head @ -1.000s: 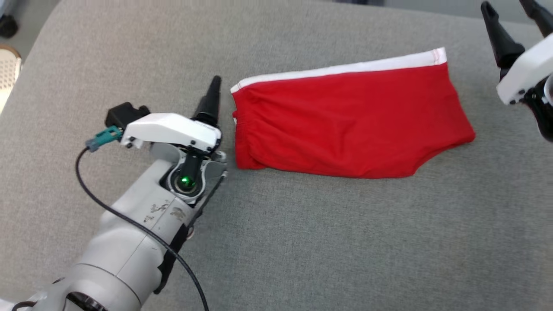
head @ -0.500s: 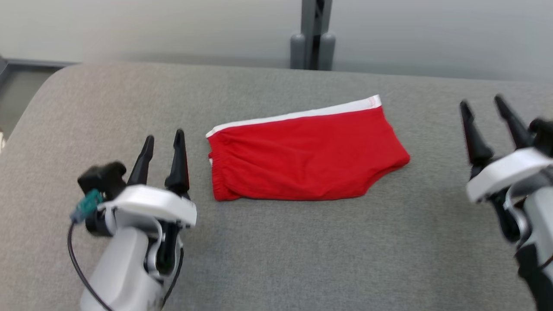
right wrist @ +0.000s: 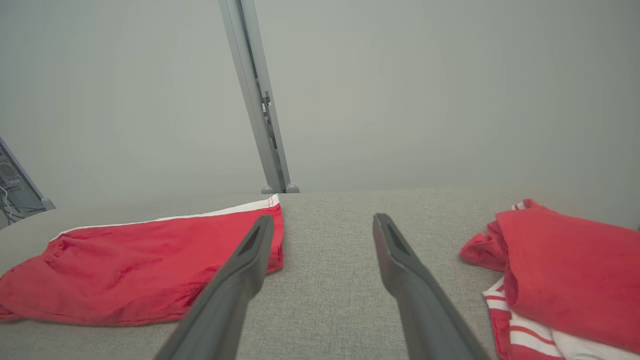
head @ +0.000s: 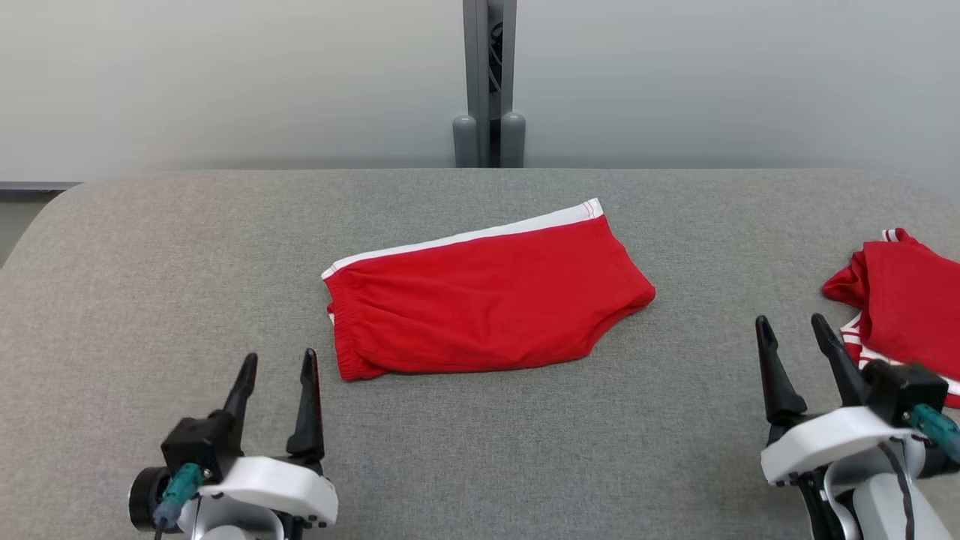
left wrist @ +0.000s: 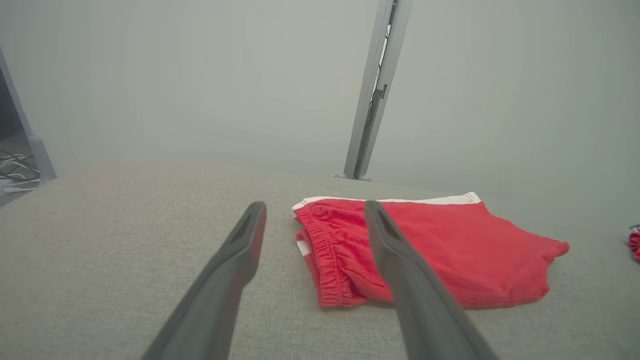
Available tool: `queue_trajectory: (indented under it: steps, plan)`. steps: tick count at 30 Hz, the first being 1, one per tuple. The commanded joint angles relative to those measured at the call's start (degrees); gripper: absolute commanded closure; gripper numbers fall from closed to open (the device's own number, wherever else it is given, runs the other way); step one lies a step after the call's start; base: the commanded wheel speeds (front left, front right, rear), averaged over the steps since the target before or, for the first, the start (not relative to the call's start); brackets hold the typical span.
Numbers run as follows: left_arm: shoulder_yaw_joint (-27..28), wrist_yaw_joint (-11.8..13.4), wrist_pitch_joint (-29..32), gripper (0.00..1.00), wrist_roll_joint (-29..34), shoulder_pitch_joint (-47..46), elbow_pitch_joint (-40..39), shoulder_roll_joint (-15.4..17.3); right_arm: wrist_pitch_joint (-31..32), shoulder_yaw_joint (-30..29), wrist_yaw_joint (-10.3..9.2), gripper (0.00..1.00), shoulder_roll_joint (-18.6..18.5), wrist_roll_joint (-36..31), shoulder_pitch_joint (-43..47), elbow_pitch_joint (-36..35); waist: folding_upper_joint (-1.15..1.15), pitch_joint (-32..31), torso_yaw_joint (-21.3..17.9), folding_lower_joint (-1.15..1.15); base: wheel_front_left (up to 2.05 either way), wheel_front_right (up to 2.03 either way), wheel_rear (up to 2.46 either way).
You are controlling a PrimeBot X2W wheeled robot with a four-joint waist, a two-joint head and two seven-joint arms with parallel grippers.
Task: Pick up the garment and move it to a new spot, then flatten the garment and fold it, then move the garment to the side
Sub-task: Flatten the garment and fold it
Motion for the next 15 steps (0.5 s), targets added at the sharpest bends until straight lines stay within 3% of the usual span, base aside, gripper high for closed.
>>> queue_trajectory:
  steps: [1,9,15]
  plan:
    - [-0.1,0.3,-0.2,0.00,0.8,0.5,-0.3,0.2,-0.3,-0.4,0.01,0.00,-0.2,-0.7,0.5,-0.3,0.00,-0.1,0.0,0.00,0.00,0.00,0.00]
    - [-2.4,1.9,-0.2,0.00,0.8,2.7,-0.2,0.2,-0.3,-1.0,0.01,0.00,2.0,0.6,2.3,2.3,0.00,-0.2,0.9,0.00,0.00,0.00,0.00]
    - [-5.3,1.6,-0.2,0.00,0.0,1.6,1.0,0.2,-0.3,1.7,0.01,0.00,2.8,9.1,-2.4,10.4,0.00,1.3,3.8,0.00,0.00,0.00,0.00]
